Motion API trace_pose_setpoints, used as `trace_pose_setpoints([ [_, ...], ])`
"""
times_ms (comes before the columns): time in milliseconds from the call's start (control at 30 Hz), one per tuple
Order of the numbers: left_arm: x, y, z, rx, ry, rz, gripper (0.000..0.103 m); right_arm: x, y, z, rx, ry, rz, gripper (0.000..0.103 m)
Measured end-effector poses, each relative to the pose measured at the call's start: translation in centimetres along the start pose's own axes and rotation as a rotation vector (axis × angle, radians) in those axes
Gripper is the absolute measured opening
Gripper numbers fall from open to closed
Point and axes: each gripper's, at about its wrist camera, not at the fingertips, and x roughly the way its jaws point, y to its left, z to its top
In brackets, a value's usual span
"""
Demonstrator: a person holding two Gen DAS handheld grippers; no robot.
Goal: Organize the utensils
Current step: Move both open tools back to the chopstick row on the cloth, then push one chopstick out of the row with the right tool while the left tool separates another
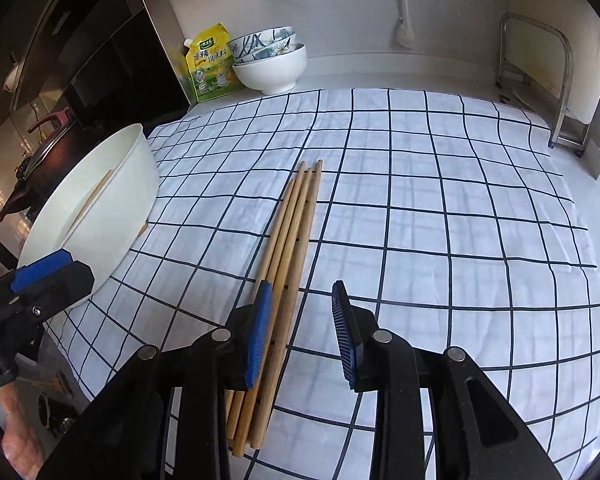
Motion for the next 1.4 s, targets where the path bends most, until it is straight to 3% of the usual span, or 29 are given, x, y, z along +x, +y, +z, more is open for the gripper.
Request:
trace_pose_setpoints([
  [567,1.7,0.0,-1.6,-0.045,0.006,0.010,0.071,1.8,1.3,-1.1,-0.091,0.058,-0.066,0.031],
  [1200,5.7,-3.0,-2.1,0.000,0.072,-0.006,0.073,0.7,-3.1,-0.9,0.009,0.047,-0.089,0.031],
  [1400,6.9,-3.9,-2.3,0.028,0.090,0.016,0.073,-0.4,-3.5,-0.7,0.016,0.011,-0.052,0.033],
])
